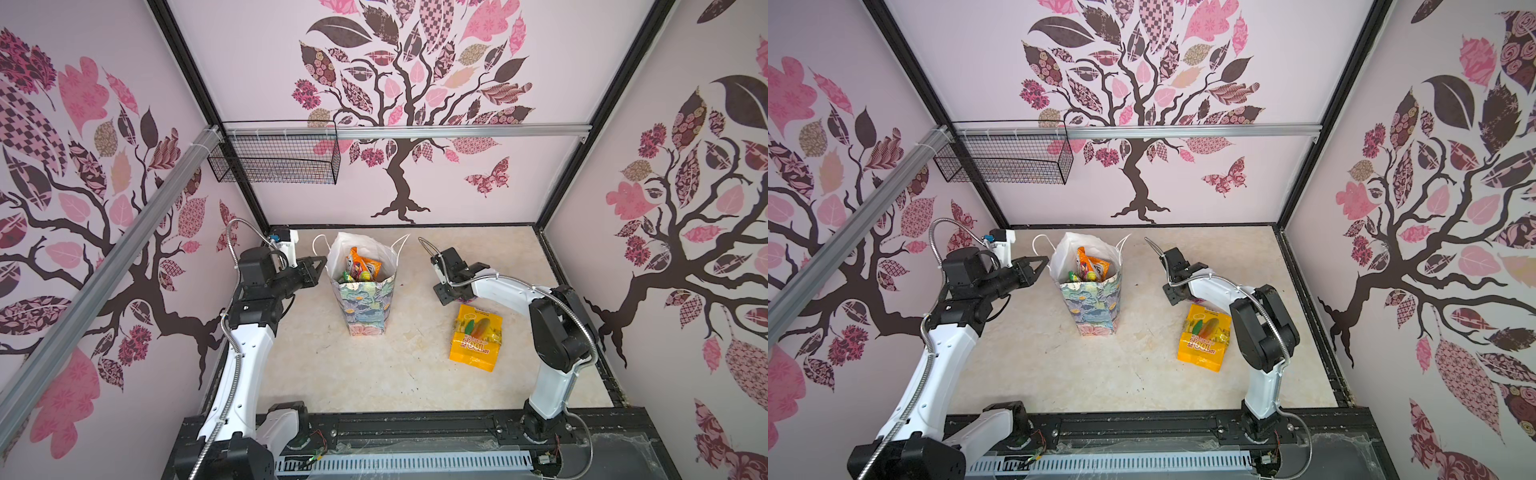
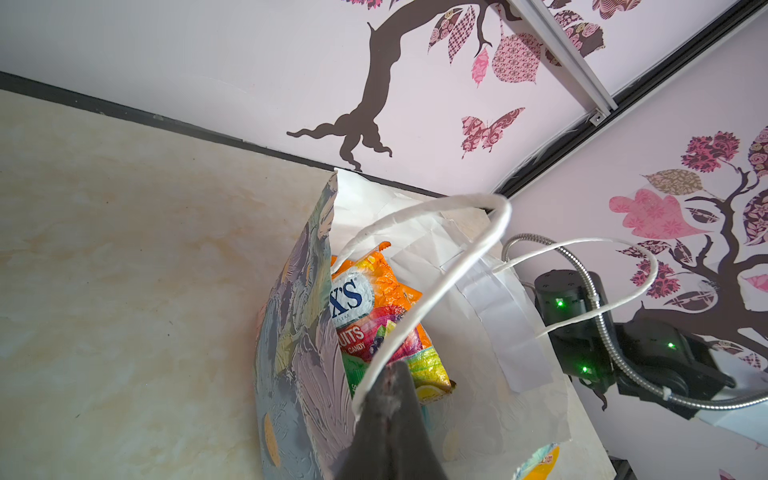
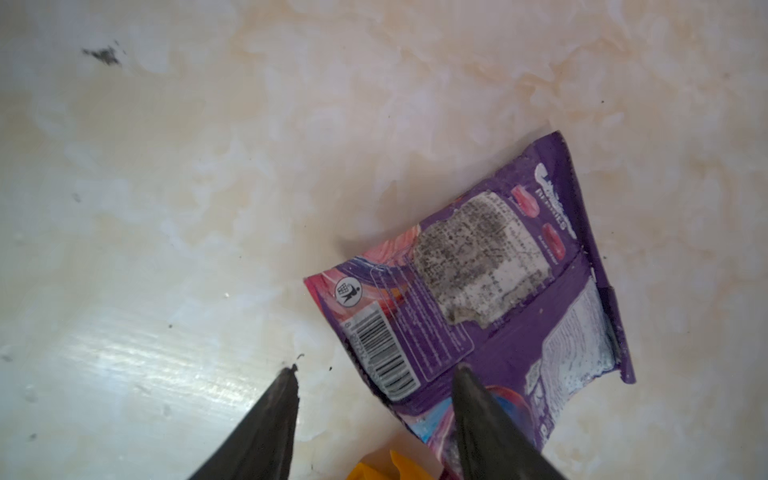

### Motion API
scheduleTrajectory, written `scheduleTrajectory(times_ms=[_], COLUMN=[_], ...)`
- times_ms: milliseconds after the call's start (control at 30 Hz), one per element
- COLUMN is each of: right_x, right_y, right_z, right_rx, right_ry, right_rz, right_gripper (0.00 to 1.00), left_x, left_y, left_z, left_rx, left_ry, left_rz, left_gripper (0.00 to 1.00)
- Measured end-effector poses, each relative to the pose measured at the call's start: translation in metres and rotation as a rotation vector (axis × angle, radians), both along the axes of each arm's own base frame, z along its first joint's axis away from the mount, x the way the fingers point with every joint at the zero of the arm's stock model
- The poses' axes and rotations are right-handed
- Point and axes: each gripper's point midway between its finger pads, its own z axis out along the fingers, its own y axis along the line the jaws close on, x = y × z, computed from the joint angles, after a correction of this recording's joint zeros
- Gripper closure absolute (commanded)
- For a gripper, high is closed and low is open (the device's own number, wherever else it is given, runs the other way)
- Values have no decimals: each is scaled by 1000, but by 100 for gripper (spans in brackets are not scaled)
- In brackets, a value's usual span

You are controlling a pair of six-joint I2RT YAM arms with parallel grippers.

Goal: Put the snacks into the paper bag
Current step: 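Lower the open right gripper over the purple Fox's Berries packet, then close the right gripper on the edge of the purple packet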

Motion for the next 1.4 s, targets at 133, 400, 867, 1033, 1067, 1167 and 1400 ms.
scheduleTrajectory(times_ms=[133,400,867,1033,1067,1167,1400], right_x=[-3,17,30,35,36,38,40], right_y=[4,3,2,-1,-2,-2,-2], right_z=[-3,-1,-19,-22,-23,-23,-21], right_rx=[-73,-158,-289,-322,-330,-338,-330], right_ry=[-35,-135,-189,-206,-209,-217,-229], right_rz=[49,59,82,68,66,58,48], right_gripper=[38,38,39,50,53,59,72], left_x=[0,0,1,1,1,1,1], left_y=[1,2,6,6,6,6,6], left_z=[0,1,1,1,1,1,1], left_rx=[0,0,0,0,0,0,0], left_ry=[-2,-2,-2,-2,-2,-2,-2], left_rz=[3,6,17,18,18,18,18], left_gripper=[100,100,100,100,100,100,100])
